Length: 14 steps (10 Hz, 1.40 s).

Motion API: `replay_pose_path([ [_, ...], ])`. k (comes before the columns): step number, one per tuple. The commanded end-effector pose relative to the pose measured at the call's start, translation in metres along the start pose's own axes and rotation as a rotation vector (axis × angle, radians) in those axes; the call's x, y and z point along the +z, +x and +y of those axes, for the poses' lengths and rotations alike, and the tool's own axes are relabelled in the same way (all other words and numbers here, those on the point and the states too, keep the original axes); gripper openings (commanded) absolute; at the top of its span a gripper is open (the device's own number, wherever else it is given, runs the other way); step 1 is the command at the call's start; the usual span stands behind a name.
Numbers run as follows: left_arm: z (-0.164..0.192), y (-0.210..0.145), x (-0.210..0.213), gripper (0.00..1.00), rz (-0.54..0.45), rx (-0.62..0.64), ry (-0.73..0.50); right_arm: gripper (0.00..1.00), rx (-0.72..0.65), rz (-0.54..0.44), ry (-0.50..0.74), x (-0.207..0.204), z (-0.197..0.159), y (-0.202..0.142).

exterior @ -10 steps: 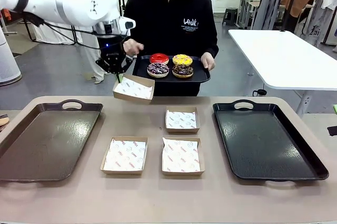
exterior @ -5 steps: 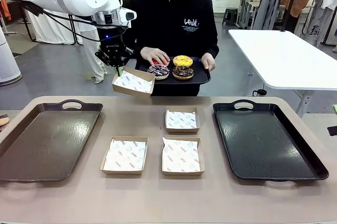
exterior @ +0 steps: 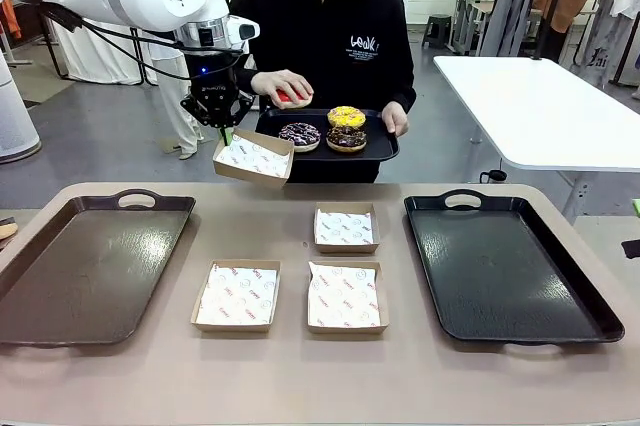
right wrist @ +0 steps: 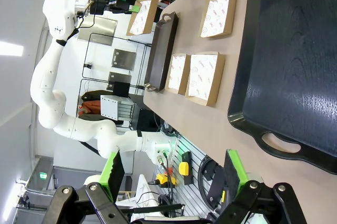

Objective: Individually package the donuts and arrange them on the tray.
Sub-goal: Place the picked Paper togo box on the Handle tray while simultaneously picking up another Paper togo box from the table with the other hand.

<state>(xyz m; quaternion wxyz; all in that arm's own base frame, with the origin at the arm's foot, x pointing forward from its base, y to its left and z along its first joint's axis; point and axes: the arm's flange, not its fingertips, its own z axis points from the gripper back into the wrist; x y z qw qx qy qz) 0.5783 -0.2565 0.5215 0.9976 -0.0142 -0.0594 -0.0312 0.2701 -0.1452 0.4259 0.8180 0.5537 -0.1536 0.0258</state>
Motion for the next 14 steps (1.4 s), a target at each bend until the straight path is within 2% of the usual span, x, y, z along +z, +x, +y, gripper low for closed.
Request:
replay_pose_path([
  [1,0.001,-0.0012,-0.0011,0.0,-0.002,0.001,-0.006,1.0,0.011,-0.012,0.025,-0.0012,0.0002,0.0003],
  [14,0.001,-0.0012,-0.0011,0.0,-0.002,0.001,-0.006,1.0,0.011,-0.012,0.025,-0.0012,0.0002,0.0003],
])
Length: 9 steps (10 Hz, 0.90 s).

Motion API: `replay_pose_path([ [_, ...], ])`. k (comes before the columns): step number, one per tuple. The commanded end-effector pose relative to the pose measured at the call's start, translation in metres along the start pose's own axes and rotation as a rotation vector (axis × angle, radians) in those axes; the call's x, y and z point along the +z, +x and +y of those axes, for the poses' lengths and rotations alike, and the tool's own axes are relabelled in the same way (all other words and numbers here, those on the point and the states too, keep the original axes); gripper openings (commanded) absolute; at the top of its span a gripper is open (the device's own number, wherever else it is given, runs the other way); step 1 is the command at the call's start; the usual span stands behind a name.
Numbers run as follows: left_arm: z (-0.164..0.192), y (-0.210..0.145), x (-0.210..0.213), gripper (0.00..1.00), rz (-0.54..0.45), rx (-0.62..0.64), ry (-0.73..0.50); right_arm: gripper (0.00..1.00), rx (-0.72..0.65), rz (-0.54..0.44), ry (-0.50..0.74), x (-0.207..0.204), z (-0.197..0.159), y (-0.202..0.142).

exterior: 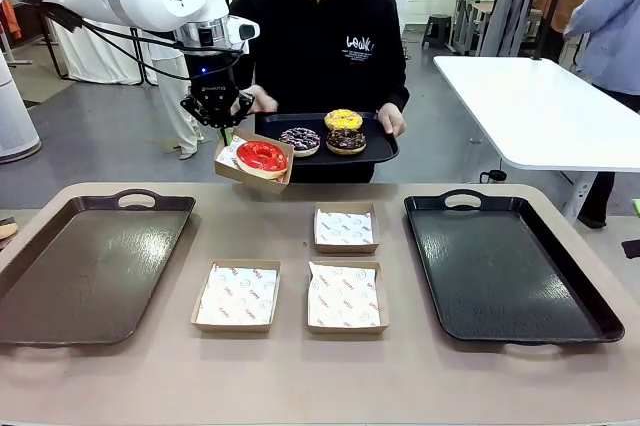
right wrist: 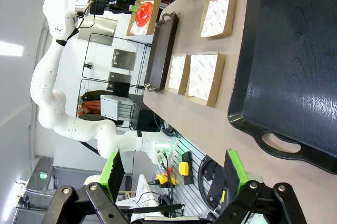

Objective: Individually package the donuts and arrange them on the tray.
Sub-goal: Place the picked Paper togo box on the Handle tray while simultaneously picking up another Paper togo box from the table with the other hand.

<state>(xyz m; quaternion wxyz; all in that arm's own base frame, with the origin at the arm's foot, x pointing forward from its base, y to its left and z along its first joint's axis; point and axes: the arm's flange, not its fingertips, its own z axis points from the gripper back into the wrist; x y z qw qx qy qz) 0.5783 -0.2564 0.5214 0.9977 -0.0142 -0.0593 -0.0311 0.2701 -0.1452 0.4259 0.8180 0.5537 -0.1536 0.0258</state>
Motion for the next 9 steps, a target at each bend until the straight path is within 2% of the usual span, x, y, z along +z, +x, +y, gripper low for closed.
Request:
replay_pose_path([
  [1,0.001,-0.001,-0.001,0.0,-0.002,0.001,-0.006,1.0,0.011,-0.012,0.025,-0.001,0.0,0.0],
  [8,0.0,0.0,0.0,0.01,0.0,0.0,0.0,1.0,0.0,0.0,0.0,0.0,0.0,0.0],
  [9,0.01,0.001,0.005,0.01,-0.01,-0.017,0.003,1.0,-0.013,0.022,-0.047,-0.01,0.011,0.02],
])
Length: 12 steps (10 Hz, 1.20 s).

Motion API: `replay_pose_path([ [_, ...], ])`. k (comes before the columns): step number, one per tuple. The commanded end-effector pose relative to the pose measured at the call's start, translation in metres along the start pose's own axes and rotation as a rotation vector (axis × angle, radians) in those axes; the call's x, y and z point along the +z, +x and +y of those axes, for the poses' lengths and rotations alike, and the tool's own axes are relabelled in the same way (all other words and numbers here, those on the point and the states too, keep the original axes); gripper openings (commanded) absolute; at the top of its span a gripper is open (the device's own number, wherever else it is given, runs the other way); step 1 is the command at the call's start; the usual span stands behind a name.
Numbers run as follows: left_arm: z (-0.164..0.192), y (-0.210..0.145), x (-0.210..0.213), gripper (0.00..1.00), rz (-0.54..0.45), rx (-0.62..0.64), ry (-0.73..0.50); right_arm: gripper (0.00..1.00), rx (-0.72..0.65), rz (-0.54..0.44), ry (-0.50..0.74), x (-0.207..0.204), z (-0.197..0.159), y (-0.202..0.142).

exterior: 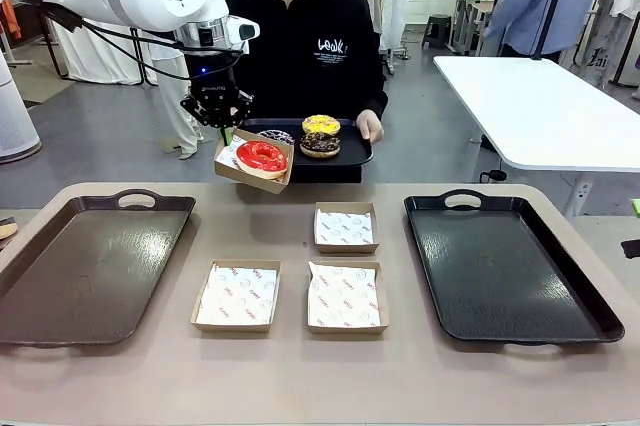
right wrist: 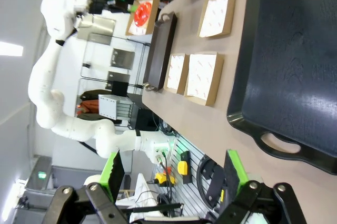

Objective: Individually package the donuts and arrange them on the tray.
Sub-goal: Place the picked Paper togo box on the Handle tray while simultaneously picking up another Paper togo box from the table with the other hand.

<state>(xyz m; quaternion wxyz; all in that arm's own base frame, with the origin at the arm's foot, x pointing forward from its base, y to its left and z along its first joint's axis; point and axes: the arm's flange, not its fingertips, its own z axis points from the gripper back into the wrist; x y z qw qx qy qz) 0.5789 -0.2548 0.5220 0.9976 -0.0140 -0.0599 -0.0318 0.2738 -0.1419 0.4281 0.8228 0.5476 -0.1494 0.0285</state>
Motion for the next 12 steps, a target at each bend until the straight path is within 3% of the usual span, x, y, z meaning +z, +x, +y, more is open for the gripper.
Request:
replay_pose_path([
  [1,0.025,-0.006,0.012,0.01,-0.017,-0.047,-0.019,1.0,-0.046,0.041,-0.08,-0.017,0.024,0.043],
  [6,0.13,-0.041,0.025,0.01,-0.018,-0.02,-0.012,1.0,-0.079,0.138,-0.397,-0.11,0.099,0.146],
  [9,0.19,-0.063,0.008,0.01,-0.01,0.017,-0.01,1.0,-0.057,0.159,-0.533,-0.189,0.106,0.175],
  [12,0.217,-0.065,-0.01,0.01,-0.024,-0.013,-0.003,1.0,-0.025,0.155,-0.624,-0.241,0.106,0.178],
])
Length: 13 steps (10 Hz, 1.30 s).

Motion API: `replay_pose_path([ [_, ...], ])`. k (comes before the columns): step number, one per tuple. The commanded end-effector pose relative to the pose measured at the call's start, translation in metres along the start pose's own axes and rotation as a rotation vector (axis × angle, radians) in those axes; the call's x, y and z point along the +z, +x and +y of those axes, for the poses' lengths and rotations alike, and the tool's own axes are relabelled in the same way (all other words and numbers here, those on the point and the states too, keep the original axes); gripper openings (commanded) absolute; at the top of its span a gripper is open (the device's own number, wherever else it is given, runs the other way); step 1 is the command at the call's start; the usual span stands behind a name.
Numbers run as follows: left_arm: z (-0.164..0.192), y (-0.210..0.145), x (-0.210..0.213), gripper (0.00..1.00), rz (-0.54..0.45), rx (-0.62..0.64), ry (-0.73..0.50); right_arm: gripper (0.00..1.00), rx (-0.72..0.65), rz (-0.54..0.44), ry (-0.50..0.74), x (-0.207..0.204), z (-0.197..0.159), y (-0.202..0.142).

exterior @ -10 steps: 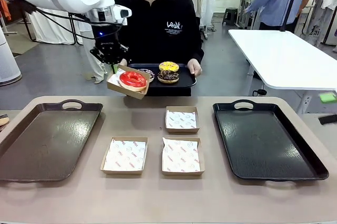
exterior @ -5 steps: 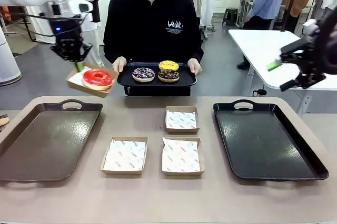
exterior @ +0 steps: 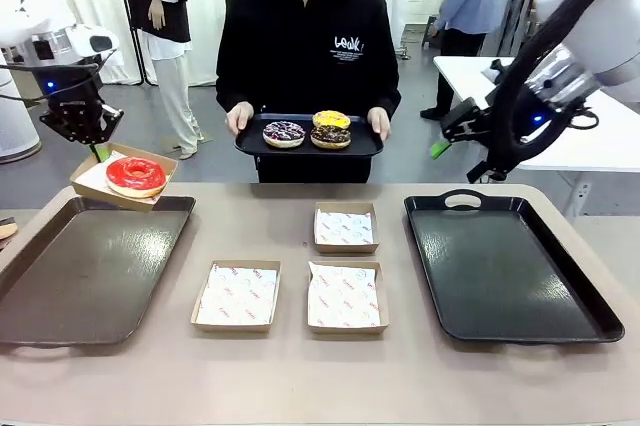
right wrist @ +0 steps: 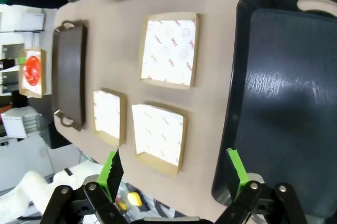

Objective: Individually package the donuts and arrange them on the tray.
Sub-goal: Place the picked Paper togo box on the Handle tray while simultaneously picking up another Paper togo box from the table with the other hand.

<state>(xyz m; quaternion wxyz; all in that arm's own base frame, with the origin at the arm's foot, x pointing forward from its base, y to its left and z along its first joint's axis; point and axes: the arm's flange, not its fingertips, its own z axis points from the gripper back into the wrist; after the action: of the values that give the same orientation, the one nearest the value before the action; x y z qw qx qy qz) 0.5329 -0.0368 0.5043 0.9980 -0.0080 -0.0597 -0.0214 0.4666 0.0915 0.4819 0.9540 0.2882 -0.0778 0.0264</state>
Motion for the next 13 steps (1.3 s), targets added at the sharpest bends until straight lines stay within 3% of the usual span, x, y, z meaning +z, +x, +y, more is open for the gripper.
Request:
replay_pose_path([
  [1,0.007,-0.002,-0.011,0.01,-0.014,-0.042,-0.01,1.0,-0.021,-0.026,-0.047,-0.011,0.018,0.009],
  [2,0.0,0.0,0.0,0.01,0.0,0.0,0.0,1.0,-0.018,-0.024,-0.044,-0.016,0.024,0.008],
  [13,0.0,0.0,0.0,0.01,0.0,0.0,0.0,1.0,0.005,-0.016,-0.018,-0.016,0.016,0.002],
])
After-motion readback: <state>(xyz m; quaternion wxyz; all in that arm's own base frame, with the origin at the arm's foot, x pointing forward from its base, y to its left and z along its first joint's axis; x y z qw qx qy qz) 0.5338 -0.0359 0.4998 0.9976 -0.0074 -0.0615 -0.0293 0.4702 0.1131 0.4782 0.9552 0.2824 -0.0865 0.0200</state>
